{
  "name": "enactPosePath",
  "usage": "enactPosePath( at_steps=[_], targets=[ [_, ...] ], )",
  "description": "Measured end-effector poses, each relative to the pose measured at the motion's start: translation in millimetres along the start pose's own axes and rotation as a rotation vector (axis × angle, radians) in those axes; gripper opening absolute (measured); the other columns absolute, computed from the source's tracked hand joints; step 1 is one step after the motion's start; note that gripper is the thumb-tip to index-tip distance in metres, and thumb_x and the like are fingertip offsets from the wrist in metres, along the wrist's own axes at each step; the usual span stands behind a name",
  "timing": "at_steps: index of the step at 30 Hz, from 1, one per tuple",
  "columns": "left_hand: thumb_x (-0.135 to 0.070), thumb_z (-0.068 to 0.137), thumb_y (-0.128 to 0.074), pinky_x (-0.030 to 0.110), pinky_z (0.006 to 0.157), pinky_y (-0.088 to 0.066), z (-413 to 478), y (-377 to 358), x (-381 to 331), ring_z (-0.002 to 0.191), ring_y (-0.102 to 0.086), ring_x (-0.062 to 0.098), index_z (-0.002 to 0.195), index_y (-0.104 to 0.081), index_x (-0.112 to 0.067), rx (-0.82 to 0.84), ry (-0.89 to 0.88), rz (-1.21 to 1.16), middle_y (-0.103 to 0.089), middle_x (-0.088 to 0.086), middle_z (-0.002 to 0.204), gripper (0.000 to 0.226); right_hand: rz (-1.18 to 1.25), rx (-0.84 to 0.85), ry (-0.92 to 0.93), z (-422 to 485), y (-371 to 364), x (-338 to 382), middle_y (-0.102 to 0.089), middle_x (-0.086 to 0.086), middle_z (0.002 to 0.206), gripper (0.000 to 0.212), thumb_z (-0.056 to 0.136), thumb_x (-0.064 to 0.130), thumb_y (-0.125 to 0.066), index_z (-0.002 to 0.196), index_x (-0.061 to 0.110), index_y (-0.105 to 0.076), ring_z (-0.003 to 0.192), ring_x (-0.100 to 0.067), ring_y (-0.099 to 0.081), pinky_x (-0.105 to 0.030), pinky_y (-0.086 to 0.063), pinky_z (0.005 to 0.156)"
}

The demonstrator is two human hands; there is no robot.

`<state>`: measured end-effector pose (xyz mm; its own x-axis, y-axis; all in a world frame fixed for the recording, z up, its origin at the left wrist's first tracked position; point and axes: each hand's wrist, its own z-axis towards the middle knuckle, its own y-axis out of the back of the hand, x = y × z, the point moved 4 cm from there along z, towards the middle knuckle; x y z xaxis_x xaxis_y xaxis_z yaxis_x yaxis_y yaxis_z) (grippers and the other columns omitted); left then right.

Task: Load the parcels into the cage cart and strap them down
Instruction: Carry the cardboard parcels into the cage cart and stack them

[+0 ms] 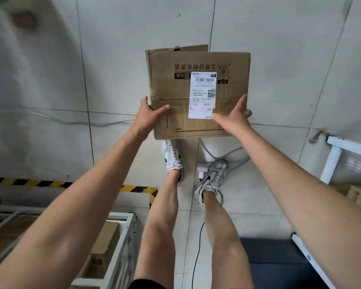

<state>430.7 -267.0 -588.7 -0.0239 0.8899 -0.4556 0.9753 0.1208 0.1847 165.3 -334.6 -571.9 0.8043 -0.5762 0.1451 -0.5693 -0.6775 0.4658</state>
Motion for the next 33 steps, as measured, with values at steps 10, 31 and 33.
enactPosePath(
  at_steps=[10, 31, 33],
  targets=[
    [-0.027, 0.091, -0.070, 0.034, 0.091, -0.058, 35.5, -1.2, 11.9, 0.105, -0.069, 0.012, 0.134, -0.050, -0.016, 0.057, -0.048, -0.151, -0.069, 0.001, 0.120, 0.049, 0.276, 0.012, -0.090, 39.1, -0.1, -29.1, -0.035, -0.002, 0.157, 0.111, 0.081, 0.044, -0.079, 0.157, 0.014, -0.004, 0.142, -0.021, -0.039, -0.025, -0.033, 0.104],
    [-0.057, 0.073, -0.081, 0.033, 0.096, -0.052, -326.4, 37.2, -42.5, 0.108, -0.064, 0.010, 0.132, -0.051, -0.028, -0.431, -0.173, -0.339, -0.066, -0.011, 0.117, 0.072, 0.169, -0.090, 0.469, -276.9, 133.5, -3.9, -0.044, -0.012, 0.149, 0.099, 0.079, 0.055, -0.073, 0.155, 0.013, -0.025, 0.135, -0.027, -0.046, -0.039, -0.040, 0.110],
    [-0.059, 0.075, -0.078, 0.033, 0.096, -0.051, -384.5, 46.3, -39.1, 0.106, -0.062, 0.007, 0.135, -0.049, -0.029, -0.522, -0.183, -0.353, -0.063, -0.015, 0.115, 0.073, 0.178, -0.067, 0.572, -321.0, 140.3, 0.4, -0.042, -0.008, 0.154, 0.099, 0.081, 0.051, -0.074, 0.157, 0.013, -0.021, 0.139, -0.025, -0.044, -0.038, -0.037, 0.113]
  ],
)
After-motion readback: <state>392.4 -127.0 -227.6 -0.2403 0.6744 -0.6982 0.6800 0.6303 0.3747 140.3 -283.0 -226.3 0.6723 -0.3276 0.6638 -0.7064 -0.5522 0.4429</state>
